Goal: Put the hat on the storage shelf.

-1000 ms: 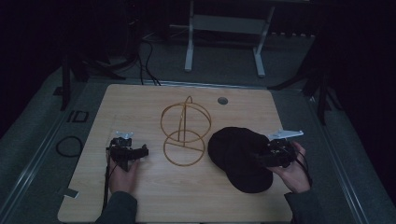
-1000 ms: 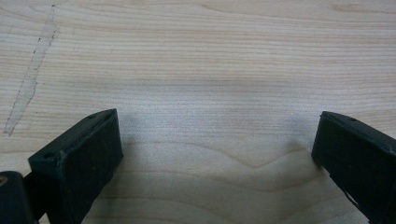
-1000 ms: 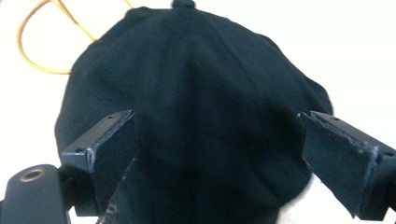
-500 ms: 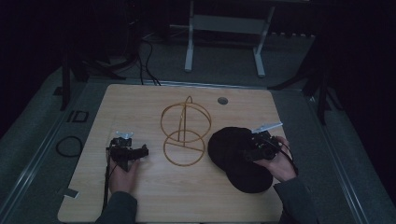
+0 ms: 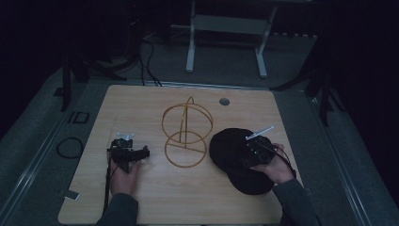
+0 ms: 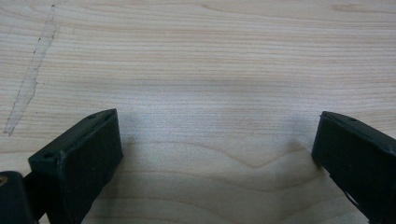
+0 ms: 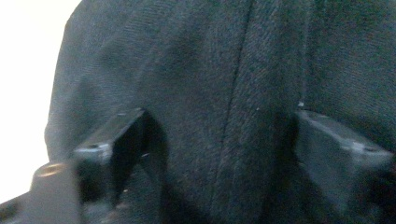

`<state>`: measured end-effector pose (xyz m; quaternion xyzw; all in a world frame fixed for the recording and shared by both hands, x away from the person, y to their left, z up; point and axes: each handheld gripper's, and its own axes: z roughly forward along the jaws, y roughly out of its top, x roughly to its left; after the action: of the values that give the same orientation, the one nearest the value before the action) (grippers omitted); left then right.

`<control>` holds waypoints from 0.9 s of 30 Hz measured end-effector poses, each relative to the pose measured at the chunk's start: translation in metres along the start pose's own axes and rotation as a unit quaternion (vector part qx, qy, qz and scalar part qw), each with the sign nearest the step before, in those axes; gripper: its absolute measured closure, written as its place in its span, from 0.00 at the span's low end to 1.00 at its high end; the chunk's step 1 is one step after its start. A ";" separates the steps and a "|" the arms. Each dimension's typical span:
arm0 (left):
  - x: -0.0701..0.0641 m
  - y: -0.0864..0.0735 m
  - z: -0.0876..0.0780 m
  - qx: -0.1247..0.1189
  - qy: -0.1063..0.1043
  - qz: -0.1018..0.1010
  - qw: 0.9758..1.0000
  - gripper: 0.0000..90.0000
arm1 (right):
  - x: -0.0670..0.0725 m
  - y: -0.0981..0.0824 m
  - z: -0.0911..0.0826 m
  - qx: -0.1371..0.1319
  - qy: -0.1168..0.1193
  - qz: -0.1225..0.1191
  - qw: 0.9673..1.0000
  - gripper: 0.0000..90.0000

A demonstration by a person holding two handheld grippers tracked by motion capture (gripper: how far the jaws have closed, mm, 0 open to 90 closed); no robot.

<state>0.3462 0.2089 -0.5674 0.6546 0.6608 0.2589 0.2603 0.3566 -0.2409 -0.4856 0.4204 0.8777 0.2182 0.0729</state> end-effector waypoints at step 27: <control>0.000 0.000 0.000 0.000 0.000 0.000 1.000 0.01 | -0.005 0.012 -0.023 0.030 0.011 -0.012 0.999 0.96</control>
<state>0.3463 0.2089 -0.5674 0.6544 0.6609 0.2591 0.2603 0.3614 -0.2456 -0.4604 0.4096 0.8894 0.1959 0.0531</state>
